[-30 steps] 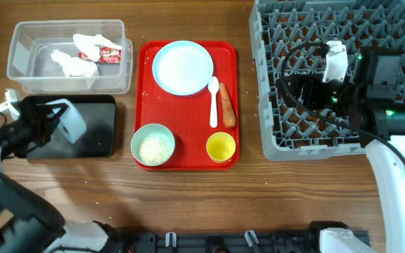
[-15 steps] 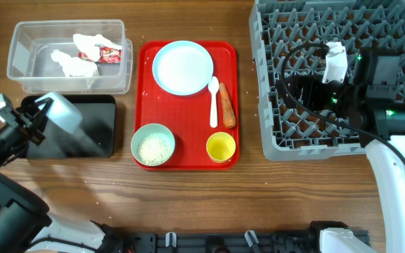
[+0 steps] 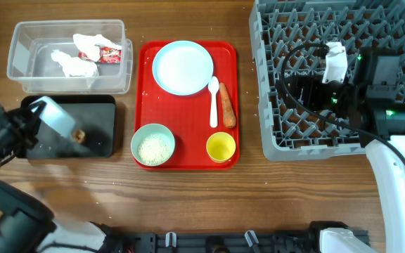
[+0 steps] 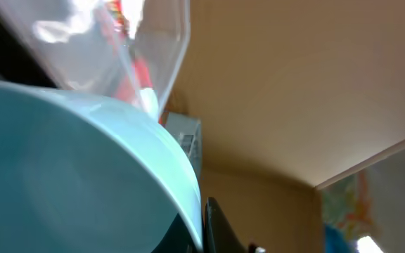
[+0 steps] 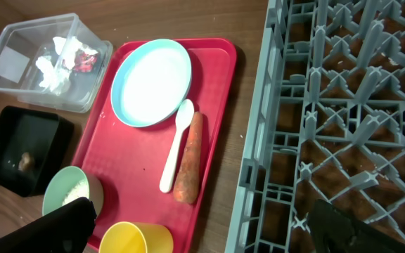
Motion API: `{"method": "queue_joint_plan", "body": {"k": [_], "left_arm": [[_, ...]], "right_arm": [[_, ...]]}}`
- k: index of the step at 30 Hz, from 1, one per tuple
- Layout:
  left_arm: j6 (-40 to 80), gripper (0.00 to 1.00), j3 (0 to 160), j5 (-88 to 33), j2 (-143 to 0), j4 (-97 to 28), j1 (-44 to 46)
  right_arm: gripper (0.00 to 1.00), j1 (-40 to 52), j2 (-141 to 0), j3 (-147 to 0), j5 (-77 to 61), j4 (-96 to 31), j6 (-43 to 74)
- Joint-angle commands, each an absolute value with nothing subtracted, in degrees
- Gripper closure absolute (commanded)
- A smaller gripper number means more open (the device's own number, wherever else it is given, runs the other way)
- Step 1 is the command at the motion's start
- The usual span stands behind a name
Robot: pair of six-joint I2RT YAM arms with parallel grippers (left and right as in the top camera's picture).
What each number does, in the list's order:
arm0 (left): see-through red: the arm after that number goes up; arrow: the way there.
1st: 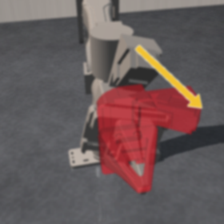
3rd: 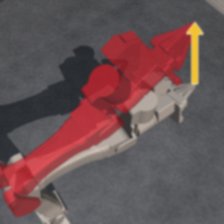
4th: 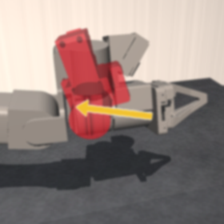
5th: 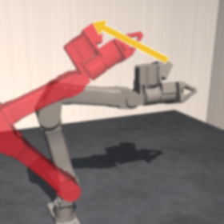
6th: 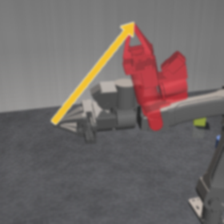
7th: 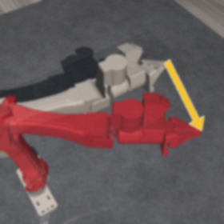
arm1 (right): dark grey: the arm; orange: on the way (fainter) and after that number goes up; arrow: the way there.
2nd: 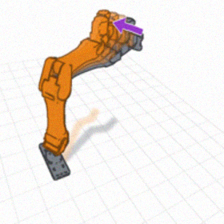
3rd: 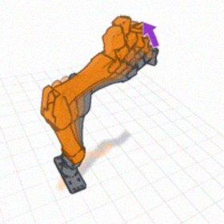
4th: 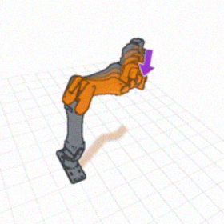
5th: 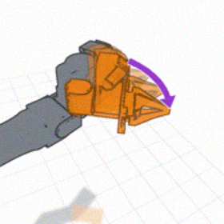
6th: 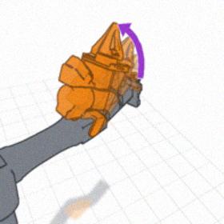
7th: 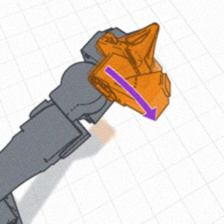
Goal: Sort waste into correct bins and load items into the dishwasher rack
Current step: 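Tip the blue bowl over the black tray, dropping the mushroom, then carry the blue bowl back and set it on the red tray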
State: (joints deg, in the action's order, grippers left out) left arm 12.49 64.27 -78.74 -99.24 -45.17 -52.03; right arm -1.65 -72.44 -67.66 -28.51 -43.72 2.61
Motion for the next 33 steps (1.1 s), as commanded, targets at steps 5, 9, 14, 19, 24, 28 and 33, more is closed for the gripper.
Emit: {"method": "queue_joint_plan", "body": {"k": [5,9,14,19,24,28,33], "left_arm": [[15.9,0.96,68.7,-49.0,-74.5,-42.8,-29.1],[15.9,0.96,68.7,-23.2,-69.5,-41.5,-2.6],[13.3,0.96,68.7,6.1,-81.6,-36.2,23.5],[12.0,0.96,68.7,8.8,-99.7,-28.9,29.1],[8.9,0.94,68.7,10.0,-104.5,-29.3,29.1],[8.8,0.51,68.7,12.7,-104.5,-32.2,29.1],[8.8,0.35,72.7,13.8,-97.3,-40.1,29.2]], "right_arm": [[0.00,-1.5,-73.1,-68.9,-29.4,-43.7,3.0],[0.00,-1.5,-73.1,-68.9,-29.4,-44.4,3.2],[0.00,-1.5,-73.1,-68.9,-29.4,-44.4,3.1],[0.00,-1.5,-73.2,-68.9,-29.4,-44.4,3.0],[0.00,-1.5,-74.1,-68.9,-29.4,-44.4,3.1],[0.00,-1.5,-74.7,-68.9,-29.4,-44.4,3.2],[0.00,-1.5,-74.7,-68.9,-29.4,-44.4,3.1]]}}
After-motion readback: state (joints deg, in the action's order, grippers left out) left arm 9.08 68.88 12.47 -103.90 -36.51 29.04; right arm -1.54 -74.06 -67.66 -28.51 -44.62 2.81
